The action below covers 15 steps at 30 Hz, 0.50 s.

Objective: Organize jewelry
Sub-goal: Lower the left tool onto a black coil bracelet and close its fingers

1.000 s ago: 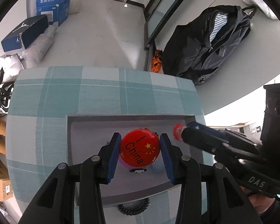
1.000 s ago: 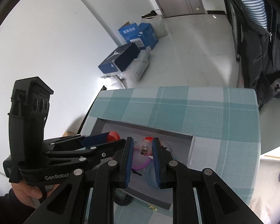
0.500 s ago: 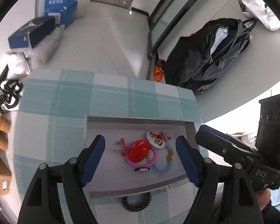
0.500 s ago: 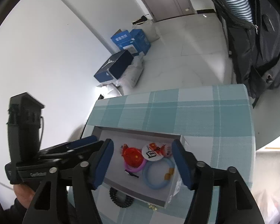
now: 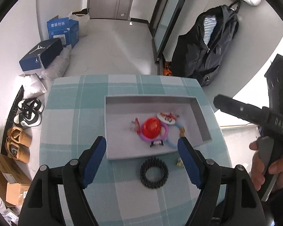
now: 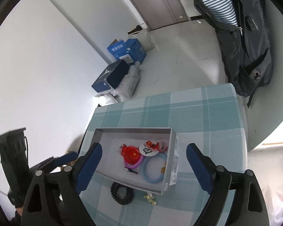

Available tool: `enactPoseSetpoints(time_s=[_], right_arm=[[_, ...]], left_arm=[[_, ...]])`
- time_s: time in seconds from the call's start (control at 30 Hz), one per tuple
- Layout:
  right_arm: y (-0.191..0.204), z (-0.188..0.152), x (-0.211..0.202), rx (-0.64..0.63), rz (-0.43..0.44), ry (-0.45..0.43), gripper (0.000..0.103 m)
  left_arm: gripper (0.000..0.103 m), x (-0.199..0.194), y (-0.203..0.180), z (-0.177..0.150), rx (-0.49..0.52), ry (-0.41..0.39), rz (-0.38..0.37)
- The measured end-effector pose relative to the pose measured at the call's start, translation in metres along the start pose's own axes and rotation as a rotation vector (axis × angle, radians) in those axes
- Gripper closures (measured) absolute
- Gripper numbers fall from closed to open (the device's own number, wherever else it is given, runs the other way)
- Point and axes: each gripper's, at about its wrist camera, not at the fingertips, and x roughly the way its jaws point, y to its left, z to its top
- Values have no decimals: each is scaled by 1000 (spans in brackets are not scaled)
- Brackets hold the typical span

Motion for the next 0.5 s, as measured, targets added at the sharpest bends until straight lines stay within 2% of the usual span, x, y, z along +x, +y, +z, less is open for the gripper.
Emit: enactPoseSetpoints(time_s=[0.27, 0.5], right_arm=[[7, -21, -5, -40, -15, -5, 9], [3, -48, -10, -4, -20, -3, 9]], left_arm=[[29, 6, 6, -28, -66, 77, -38], [28, 28, -13, -45, 25, 151, 28]])
